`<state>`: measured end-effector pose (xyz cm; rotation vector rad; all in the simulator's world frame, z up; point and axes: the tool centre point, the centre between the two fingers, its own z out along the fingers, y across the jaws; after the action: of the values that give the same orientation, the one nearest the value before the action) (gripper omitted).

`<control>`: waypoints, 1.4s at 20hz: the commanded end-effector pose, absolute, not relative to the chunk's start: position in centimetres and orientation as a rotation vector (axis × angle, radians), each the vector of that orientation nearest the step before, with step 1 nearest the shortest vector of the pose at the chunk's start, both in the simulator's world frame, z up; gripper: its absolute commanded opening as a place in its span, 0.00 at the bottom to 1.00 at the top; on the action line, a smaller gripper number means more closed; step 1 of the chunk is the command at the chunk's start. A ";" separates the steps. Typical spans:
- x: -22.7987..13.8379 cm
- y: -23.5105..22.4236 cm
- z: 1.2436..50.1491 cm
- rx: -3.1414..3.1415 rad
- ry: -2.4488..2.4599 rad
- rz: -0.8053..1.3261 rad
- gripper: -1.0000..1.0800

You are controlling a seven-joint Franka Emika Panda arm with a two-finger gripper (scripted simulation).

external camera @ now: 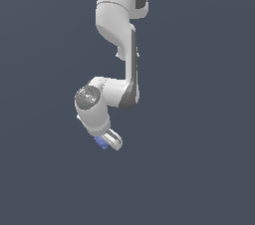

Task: Pick up the object and move it to a goal position.

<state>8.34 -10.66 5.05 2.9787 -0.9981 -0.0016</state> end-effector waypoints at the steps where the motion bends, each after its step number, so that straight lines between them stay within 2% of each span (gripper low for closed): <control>1: 8.4 -10.7 4.1 2.978 -0.999 0.000 0.96; 6: 8.5 -10.7 4.0 2.978 -0.999 0.000 0.96; 7: 8.5 -10.7 4.0 2.978 -0.999 0.000 0.00; 20: 8.4 -10.5 4.1 2.978 -0.999 0.000 0.00; 28: 7.5 -8.4 5.7 2.978 -0.999 0.000 0.00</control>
<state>7.71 -9.01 5.22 2.9775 -1.0007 -0.0016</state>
